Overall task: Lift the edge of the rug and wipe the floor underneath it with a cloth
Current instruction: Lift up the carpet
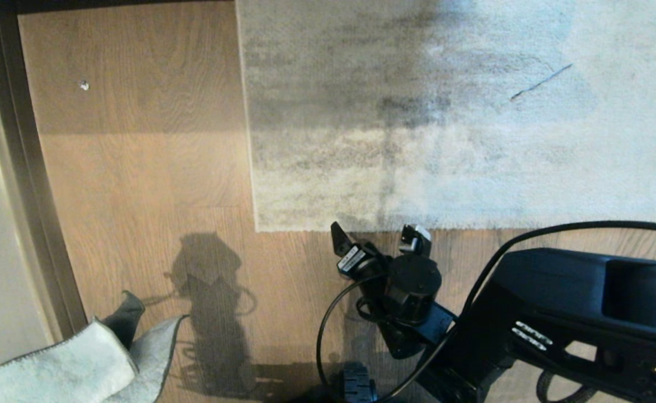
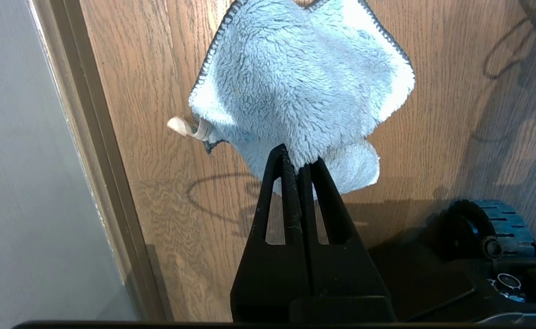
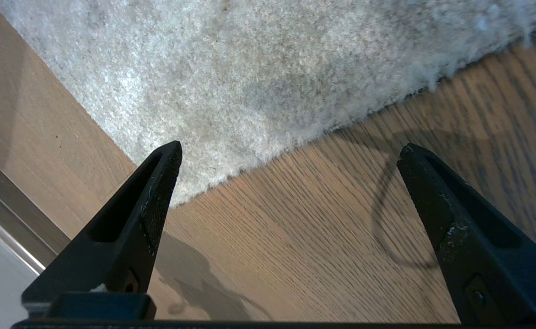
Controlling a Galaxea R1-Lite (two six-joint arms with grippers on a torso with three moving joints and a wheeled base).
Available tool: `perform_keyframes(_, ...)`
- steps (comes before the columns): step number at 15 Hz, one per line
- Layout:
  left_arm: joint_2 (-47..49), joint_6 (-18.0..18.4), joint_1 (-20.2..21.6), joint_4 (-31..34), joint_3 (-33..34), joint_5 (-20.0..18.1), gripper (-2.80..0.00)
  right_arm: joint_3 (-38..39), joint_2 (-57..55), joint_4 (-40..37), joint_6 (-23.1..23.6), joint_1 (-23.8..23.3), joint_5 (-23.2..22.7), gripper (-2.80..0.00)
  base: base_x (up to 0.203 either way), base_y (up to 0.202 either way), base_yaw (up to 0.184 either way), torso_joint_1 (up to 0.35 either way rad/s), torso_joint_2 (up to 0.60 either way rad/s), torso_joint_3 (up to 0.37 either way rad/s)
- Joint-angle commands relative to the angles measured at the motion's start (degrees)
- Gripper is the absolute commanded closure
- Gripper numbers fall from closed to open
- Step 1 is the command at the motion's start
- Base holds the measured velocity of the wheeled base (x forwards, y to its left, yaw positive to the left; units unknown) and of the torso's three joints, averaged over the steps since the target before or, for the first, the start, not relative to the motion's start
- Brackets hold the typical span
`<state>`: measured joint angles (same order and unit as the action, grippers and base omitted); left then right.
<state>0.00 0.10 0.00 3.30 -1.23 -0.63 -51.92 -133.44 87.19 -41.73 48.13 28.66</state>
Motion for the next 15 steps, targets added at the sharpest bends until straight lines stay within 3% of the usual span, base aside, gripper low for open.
perform_keyframes(1,0.0,0.0,0.0,0.0,0.0,0.0,0.00,-0.7,-0.8,2.8,-0.2,0.0,0.2,-2.80,0.000,0.000,0.000,0.000,0.00,0.000)
perform_keyframes(9,0.0,0.0,0.0,0.0,0.0,0.0,0.00,-4.6,-3.7,2.8,0.7,-0.4,0.3,-2.80,0.000,0.000,0.000,0.000,0.00,0.000)
perform_keyframes(15,0.0,0.0,0.0,0.0,0.0,0.0,0.00,-7.7,-4.3,2.8,1.9,-3.4,0.3,-2.80,0.000,0.000,0.000,0.000,0.00,0.000)
